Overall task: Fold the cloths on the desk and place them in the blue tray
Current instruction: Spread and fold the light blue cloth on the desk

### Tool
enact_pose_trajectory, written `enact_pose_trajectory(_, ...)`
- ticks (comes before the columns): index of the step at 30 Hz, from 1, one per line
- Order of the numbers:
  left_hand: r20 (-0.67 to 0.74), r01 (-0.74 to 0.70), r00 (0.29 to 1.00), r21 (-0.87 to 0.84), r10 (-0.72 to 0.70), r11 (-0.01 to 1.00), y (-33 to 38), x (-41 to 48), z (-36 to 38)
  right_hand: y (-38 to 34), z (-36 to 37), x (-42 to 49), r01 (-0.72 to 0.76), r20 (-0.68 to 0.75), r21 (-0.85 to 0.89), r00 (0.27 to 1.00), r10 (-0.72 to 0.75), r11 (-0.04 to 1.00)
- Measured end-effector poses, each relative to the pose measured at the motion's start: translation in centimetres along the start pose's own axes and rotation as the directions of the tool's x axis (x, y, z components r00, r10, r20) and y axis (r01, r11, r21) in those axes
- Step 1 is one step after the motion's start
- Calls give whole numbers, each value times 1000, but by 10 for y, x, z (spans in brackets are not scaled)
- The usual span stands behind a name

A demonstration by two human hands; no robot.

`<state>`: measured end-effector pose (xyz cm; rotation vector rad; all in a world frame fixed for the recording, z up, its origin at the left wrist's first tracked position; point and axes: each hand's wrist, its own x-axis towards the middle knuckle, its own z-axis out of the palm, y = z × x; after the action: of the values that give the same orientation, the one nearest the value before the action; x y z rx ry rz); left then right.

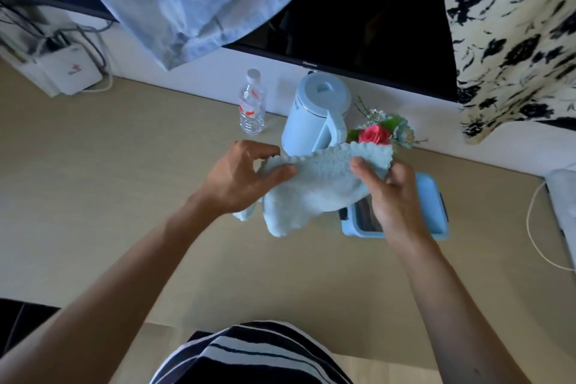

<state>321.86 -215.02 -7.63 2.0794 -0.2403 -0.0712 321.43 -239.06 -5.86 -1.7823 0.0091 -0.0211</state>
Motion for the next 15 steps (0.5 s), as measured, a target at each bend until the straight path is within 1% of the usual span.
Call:
enact_pose_trajectory(1,21,-10,1000,7,10,1000,0,1,-7,-2,2,2,13,71,5,997,-14,1000)
enact_pose_trajectory(3,68,-52,996,41,49,998,2,5,-19,-5,6,9,30,213,-52,977,-19,998)
enact_pose_trajectory(6,130,-132,984,97,119,986,9,8,-27,-5,18,16,0,375,-180,925,68,984)
enact_pose_trajectory(8,145,-152,980,129,133,980,11,9,-33,-3,25,20,-5,401,-231,911,99,973)
enact_pose_trajectory(10,149,-138,982,177,112,974,8,10,-44,-2,28,24,22,382,-246,921,76,969)
enact_pose_trajectory(12,148,-127,985,273,89,954,0,10,-59,-2,25,30,57,361,-277,931,49,959)
enact_pose_trajectory(15,152,-90,988,369,36,925,-18,9,-79,-3,21,33,77,367,-290,929,36,954)
